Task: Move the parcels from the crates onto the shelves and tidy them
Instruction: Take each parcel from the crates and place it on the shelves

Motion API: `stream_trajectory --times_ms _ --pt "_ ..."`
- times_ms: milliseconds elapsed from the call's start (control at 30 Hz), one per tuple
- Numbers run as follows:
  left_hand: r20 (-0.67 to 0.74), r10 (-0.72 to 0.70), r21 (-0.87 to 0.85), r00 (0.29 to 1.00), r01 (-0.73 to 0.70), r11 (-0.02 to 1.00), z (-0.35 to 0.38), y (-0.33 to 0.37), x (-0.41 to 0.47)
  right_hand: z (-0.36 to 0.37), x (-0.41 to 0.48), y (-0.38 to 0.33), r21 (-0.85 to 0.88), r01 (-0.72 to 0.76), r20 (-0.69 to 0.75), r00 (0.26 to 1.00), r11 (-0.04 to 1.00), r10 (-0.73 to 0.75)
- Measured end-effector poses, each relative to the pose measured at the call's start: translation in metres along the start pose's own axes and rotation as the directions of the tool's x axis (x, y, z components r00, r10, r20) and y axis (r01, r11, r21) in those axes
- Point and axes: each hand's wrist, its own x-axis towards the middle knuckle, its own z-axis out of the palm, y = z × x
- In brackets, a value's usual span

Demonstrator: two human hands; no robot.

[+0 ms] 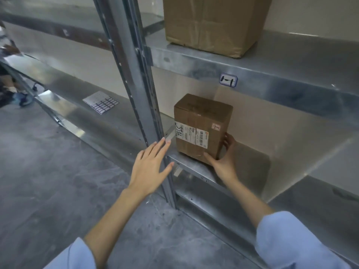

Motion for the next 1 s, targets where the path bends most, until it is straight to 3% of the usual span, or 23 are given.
stream_trajectory --times_ms 533,700,833,1000 --pt "0.068 0.036 -0.014 0.997 -0.035 0.999 0.01 -0.004 0.024 0.022 0.021 0.018 -0.019 -0.111 0.038 0.993 0.994 0.112" --pt "0.092 0.092 -0.01 0.992 -0.091 0.996 -0.001 -0.009 0.02 0.009 -0.003 -0.004 -0.264 -0.139 0.048 0.987 0.955 0.156" --pt "0.099 0.167 -0.021 0.981 -0.166 0.986 -0.018 -0.006 0.009 -0.009 -0.033 -0.029 -0.508 -0.26 0.057 0.941 0.821 0.333" --pt "0.11 0.304 -0.052 0.946 -0.3 0.953 -0.048 0.016 -0.012 -0.037 -0.094 -0.072 -0.655 -0.286 -0.031 0.935 0.7 0.354"
